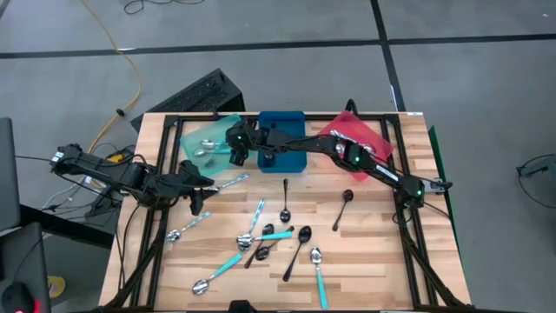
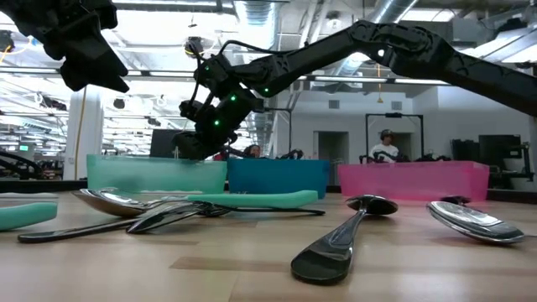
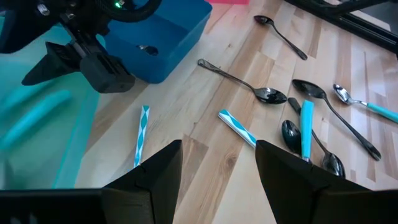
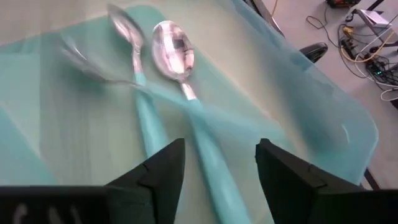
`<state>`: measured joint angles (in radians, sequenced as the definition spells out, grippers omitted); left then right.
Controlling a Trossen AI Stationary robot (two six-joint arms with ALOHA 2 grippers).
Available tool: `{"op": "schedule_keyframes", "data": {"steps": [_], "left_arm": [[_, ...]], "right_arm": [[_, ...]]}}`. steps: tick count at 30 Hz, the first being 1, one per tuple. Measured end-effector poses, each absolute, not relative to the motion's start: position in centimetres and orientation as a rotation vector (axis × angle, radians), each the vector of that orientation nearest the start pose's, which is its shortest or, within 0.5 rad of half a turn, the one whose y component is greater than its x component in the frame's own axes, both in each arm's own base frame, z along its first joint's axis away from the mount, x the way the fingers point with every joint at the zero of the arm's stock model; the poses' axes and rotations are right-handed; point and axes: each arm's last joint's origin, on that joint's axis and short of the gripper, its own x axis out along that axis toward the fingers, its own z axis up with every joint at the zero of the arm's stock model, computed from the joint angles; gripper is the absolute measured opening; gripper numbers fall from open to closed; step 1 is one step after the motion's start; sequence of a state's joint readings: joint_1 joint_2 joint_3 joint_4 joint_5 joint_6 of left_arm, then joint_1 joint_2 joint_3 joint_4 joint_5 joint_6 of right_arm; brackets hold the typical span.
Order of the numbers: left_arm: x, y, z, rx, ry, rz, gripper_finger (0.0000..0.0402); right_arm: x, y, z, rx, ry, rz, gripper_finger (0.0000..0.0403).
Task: Sort silverware by color (type)
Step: Put the blue spoon into the light blue bin, then put the black spoon into the blue bin
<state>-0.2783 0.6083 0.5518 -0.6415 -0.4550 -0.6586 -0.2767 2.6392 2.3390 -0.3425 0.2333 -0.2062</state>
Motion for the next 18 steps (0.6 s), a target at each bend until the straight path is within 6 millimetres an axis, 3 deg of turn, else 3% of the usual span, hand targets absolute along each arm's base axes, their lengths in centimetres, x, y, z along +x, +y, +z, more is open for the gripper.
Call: {"op": "schedule_keyframes", "data": {"steps": [5,8,13,18], "left_arm": [[12.2,-2.2,24.0,-0.383,0.564,0.375,0.0187],[12.2,-2.2,24.0,-0.384,0.566,0.371,0.0187],[12.2,-2.2,24.0,-0.386,0.563,0.371,0.0187],[12.2,-2.2,24.0,-0.392,0.566,0.361,0.0187]], "right_arm": [[55.4,-16.4,17.0,-0.189,0.68,-0.424,0.0228],[54.9,-16.3,19.6,-0.197,0.655,-0.426,0.0229],[52.0,-15.3,28.6,-0.283,0.605,-0.409,0.0229],[46.3,-12.7,37.4,-0.346,0.642,-0.366,0.0229]]}}
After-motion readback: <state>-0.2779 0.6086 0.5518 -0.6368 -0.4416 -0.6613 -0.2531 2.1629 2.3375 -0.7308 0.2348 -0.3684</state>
